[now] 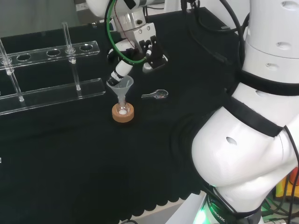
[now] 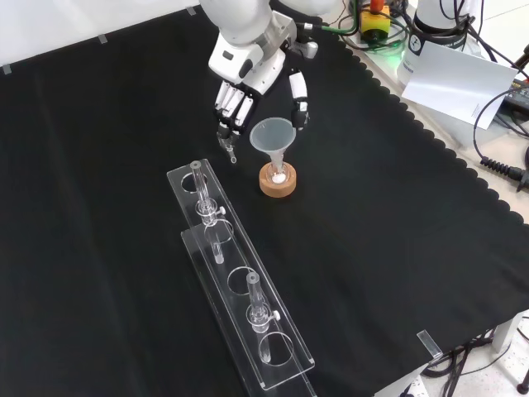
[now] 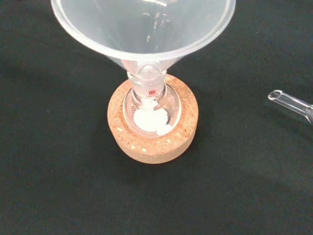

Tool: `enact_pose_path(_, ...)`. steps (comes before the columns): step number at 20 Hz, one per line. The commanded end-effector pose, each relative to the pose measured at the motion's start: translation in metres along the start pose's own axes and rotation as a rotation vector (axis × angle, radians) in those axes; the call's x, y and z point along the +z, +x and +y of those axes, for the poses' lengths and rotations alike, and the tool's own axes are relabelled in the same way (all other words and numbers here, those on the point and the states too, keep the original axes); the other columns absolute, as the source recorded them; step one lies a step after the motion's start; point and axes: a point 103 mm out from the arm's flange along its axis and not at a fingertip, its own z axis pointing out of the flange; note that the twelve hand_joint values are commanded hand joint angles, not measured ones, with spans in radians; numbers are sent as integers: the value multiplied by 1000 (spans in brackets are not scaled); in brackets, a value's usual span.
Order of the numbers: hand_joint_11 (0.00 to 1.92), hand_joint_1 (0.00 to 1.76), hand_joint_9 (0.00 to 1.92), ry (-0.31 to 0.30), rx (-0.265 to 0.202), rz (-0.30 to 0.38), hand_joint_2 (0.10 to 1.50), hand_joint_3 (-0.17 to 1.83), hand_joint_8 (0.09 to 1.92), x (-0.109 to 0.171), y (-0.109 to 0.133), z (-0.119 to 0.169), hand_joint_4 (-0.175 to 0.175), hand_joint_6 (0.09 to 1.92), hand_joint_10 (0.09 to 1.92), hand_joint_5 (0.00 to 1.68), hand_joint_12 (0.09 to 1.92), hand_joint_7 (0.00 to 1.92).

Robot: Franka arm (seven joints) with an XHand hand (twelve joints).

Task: Remove the funnel from the round-bottom flask.

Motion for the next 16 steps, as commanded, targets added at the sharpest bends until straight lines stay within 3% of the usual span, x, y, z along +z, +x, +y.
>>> enact_pose_path(1,370,496,242,6,-2,-11,716,251,599,5,-1,3,-32,87,778,0,1344,0)
enact_pose_path(16,353,514,192,29,-12,-9,726,228,552,27,-6,11,-32,87,794,0,1358,0)
